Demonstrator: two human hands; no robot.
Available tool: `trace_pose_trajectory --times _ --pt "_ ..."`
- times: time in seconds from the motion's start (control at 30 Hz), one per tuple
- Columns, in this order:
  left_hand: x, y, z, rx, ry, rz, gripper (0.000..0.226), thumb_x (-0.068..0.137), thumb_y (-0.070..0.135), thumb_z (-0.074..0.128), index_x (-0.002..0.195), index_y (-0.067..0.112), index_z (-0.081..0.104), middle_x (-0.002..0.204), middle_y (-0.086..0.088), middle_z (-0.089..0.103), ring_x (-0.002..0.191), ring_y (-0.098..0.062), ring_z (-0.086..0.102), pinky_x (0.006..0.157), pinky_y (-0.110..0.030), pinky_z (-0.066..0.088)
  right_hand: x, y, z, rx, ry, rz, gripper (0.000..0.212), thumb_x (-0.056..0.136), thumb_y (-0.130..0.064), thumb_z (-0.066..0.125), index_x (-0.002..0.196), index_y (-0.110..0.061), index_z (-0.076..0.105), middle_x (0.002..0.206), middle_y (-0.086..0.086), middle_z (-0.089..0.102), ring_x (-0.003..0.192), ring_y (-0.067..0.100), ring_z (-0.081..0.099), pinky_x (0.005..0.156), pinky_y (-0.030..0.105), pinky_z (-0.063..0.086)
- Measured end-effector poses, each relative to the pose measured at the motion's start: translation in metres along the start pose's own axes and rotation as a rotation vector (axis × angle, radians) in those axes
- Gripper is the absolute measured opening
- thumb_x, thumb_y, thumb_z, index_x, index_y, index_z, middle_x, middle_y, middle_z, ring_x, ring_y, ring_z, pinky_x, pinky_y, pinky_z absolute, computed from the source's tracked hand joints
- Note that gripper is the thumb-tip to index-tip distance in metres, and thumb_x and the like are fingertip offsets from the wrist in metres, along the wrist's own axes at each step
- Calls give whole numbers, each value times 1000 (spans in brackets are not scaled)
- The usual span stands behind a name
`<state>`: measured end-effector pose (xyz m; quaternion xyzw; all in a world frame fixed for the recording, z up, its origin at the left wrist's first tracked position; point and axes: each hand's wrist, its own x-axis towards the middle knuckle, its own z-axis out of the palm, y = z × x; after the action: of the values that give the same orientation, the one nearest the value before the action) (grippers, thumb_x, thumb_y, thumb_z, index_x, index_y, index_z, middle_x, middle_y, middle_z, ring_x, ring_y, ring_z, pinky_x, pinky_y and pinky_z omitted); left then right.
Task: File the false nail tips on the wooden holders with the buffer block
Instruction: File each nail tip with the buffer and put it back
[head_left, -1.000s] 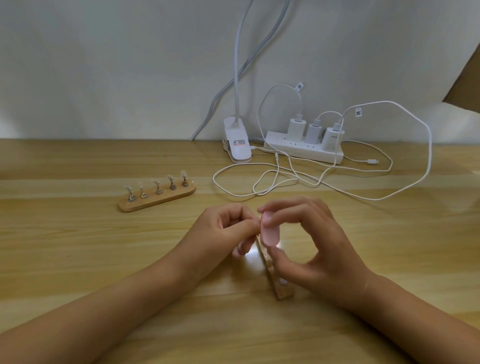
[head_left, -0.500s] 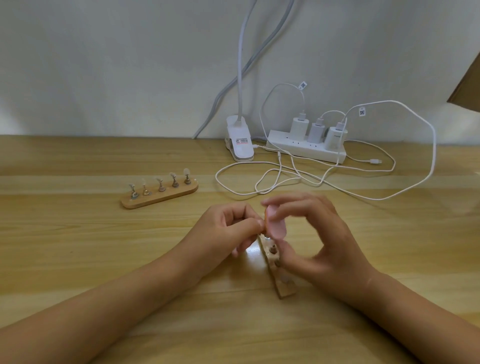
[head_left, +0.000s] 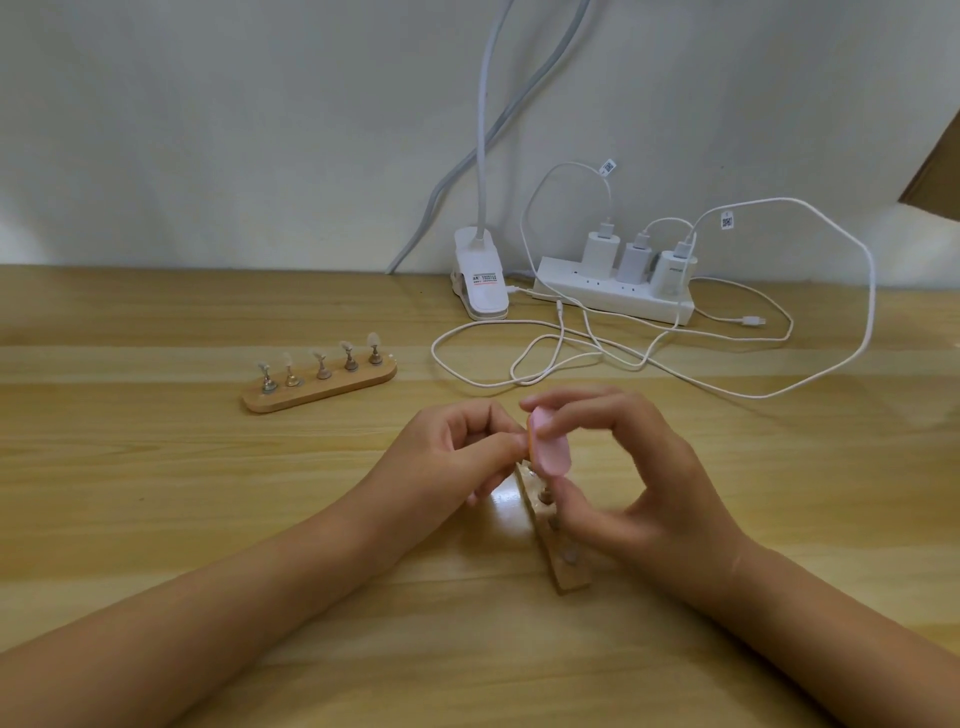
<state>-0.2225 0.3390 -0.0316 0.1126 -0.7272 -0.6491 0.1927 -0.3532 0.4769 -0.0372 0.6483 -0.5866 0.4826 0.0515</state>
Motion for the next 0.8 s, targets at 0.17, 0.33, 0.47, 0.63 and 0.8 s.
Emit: trace_pose_trajectory --times 0.17,0.33,0.47,0.63,0.8 --pt "0 -2 2 -19 4 32 10 79 21 61 71 16 64 52 15 54 48 1 42 48 -9 34 0 0 -1 60 11 19 26 82 -14 66 107 -13 58 119 5 66 117 21 63 96 39 48" --pt "2 -3 0 -71 44 -9 10 77 22 62 73 13 63 66 11 66 48 0 40 47 -7 33 2 3 -1 -15 48 9 26 78 -6 68 103 -8 59 109 5 67 118 18 61 94 54 46" --pt "2 -2 1 -78 54 -10 10 76 22 61 72 13 63 64 11 65 46 1 39 46 -7 32 2 4 -1 -131 75 2 27 75 -11 70 101 -12 61 110 -6 66 115 15 61 93 54 45" --pt "2 -1 0 -107 62 -6 12 76 21 61 75 9 61 67 9 68 46 1 39 46 -7 32 5 3 -3 -55 152 86 27 81 -20 68 106 -20 59 117 -10 64 116 19 61 97 58 41" --pt "3 -2 -1 -100 72 -12 11 77 23 62 74 12 61 65 11 66 47 0 39 46 -7 32 5 7 -1 -93 128 152 28 81 -18 76 105 -24 62 115 -17 66 117 11 60 101 56 38"
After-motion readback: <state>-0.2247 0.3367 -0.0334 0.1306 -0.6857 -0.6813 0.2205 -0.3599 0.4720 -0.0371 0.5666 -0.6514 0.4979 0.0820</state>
